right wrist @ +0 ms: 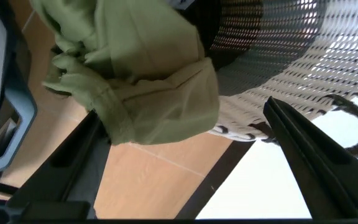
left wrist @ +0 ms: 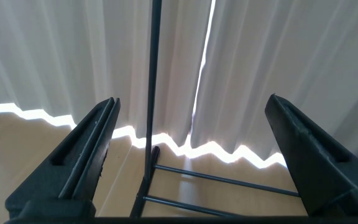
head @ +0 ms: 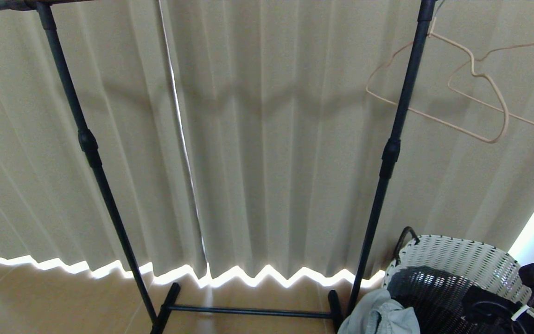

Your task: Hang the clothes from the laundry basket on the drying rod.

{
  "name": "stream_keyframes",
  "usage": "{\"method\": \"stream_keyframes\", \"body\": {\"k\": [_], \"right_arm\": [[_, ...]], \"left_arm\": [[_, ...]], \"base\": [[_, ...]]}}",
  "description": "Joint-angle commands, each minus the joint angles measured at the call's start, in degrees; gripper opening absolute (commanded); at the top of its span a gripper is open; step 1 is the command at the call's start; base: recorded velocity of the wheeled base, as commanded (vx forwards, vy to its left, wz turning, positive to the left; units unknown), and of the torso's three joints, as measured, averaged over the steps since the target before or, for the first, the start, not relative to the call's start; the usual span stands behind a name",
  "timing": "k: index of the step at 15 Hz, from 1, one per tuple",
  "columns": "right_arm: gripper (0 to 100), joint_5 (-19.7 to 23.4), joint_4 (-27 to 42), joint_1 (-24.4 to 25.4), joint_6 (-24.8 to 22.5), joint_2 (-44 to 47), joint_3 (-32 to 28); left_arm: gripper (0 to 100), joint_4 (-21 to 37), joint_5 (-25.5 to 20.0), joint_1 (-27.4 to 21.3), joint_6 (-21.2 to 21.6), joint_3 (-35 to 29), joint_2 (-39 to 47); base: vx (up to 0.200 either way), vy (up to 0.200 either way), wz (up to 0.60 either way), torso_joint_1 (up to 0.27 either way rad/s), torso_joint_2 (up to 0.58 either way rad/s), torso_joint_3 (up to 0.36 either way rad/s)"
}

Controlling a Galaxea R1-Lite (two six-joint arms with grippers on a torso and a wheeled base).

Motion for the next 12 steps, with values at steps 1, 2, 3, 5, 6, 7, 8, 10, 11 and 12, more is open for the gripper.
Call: {"method": "stream_keyframes", "body": {"k": [1,2,3,5,6,7,8,10,11,12], "right_arm": [[100,-0.01,-0.01,-0.29,-0.03,1.61,0.00],[100,-0.01,-0.01,-0.29,-0.03,1.87,0.00],[100,-0.01,-0.10,-0.29,0.06,2.23,0.00],[100,0.08,-2.21,-0.29,0.06,3.46,0.09],[0,0.08,-2.82,-0.29,0.06,4.07,0.18],[0,0.08,-3.53,-0.29,0.06,4.69,0.26],[0,0.17,-5.20,-0.29,-0.03,5.13,0.97],[0,0.17,-7.39,0.06,-0.03,4.69,2.55],[0,0.17,-8.19,0.06,-0.03,4.42,3.43],[0,0.17,-8.19,0.06,-0.03,4.42,3.43]], "left_arm": [[100,-0.02,0.01,0.02,-0.03,0.00,0.09],[100,-0.02,0.01,0.02,-0.03,0.00,0.09],[100,-0.02,0.01,0.02,-0.03,0.00,0.09],[100,-0.02,0.01,0.02,-0.03,0.00,0.09],[100,-0.02,0.01,0.02,-0.03,0.00,0.09],[100,-0.02,0.01,0.02,-0.03,0.00,0.09],[100,-0.02,0.01,0.02,-0.03,0.00,0.09],[100,-0.02,0.01,0.02,-0.03,0.00,0.09],[100,-0.02,0.01,0.02,-0.03,0.00,0.09],[100,-0.02,0.01,0.02,-0.03,0.00,0.09]], "base": [[0.000,0.000,0.00,0.000,0.00,0.000],[0.000,0.000,0.00,0.000,0.00,0.000],[0.000,0.000,0.00,0.000,0.00,0.000],[0.000,0.000,0.00,0.000,0.00,0.000],[0.000,0.000,0.00,0.000,0.00,0.000],[0.000,0.000,0.00,0.000,0.00,0.000],[0.000,0.000,0.00,0.000,0.00,0.000],[0.000,0.000,0.00,0.000,0.00,0.000],[0.000,0.000,0.00,0.000,0.00,0.000],[0.000,0.000,0.00,0.000,0.00,0.000]]}}
